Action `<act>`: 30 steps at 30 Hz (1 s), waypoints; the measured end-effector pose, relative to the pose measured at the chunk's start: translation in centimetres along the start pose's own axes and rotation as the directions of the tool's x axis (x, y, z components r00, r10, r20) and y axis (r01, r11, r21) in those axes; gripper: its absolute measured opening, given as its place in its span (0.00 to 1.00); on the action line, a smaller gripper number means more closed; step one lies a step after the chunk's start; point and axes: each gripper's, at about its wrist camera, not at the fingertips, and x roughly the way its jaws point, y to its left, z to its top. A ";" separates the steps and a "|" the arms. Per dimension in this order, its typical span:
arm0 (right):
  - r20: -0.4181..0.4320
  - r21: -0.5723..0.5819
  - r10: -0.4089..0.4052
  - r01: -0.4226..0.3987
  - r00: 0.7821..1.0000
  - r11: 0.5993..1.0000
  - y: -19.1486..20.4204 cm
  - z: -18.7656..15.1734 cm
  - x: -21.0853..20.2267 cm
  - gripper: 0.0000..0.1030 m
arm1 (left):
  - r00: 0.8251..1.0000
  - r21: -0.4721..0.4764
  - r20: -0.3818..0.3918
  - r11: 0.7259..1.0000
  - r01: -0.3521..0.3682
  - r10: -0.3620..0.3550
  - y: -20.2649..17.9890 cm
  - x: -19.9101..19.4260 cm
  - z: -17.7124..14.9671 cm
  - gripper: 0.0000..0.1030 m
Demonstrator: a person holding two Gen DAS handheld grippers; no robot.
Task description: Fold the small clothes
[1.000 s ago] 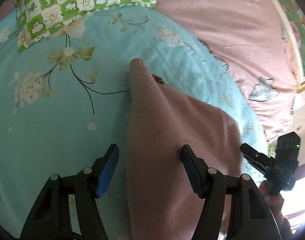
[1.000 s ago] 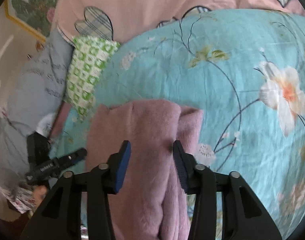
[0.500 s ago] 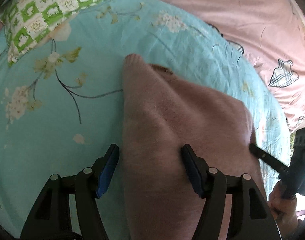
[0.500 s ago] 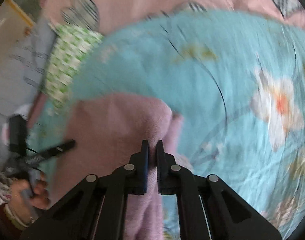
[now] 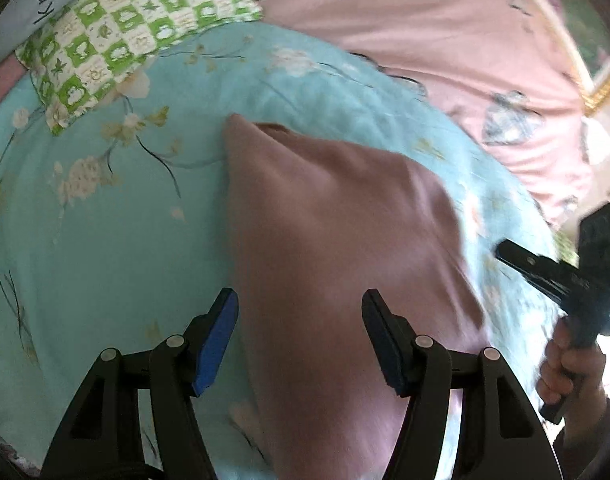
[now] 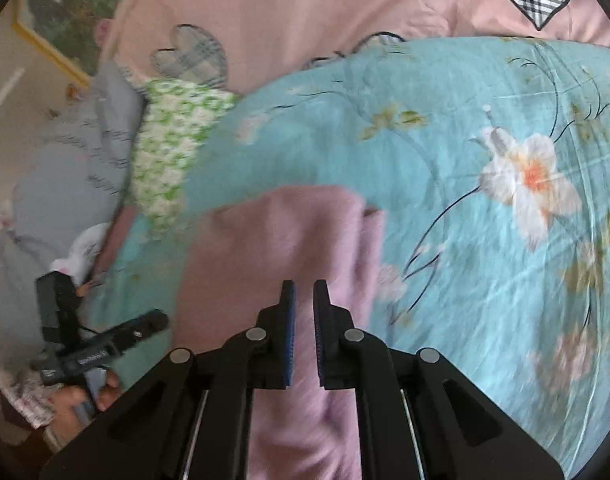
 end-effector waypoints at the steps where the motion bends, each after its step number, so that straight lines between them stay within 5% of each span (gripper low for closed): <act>1: -0.005 -0.008 0.016 -0.016 1.000 1.000 0.4 -0.6 -0.4 0.09 | 1.000 0.010 -0.001 1.000 0.022 -0.022 -0.4 -0.5 -0.7 0.61; 6: -0.068 -0.006 0.057 -0.057 0.996 0.998 1.5 -5.3 -1.0 0.09 | 0.981 0.048 -0.019 0.980 0.196 -0.195 -2.2 -2.2 -4.9 0.61; 10: -0.118 -0.009 -0.008 0.007 0.993 1.000 1.0 -7.1 0.6 0.09 | 0.987 0.110 -0.079 0.983 0.146 -0.138 -3.1 -0.7 -7.1 0.61; 13: -0.175 -0.040 -0.159 0.155 0.972 0.987 -0.8 -8.5 2.2 0.04 | 0.987 0.121 -0.125 0.986 0.116 -0.101 -2.6 1.1 -8.3 0.61; 22: -0.143 0.016 -0.144 0.147 0.979 0.989 -3.3 -9.8 2.3 0.00 | 0.990 0.177 -0.136 0.982 0.072 -0.048 -3.3 2.5 -9.3 0.62; 30: -0.099 -0.008 -0.121 0.121 0.988 0.993 -1.6 -10.3 -1.1 0.03 | 0.985 0.139 -0.112 0.979 0.148 -0.133 -2.2 -0.4 -10.4 0.62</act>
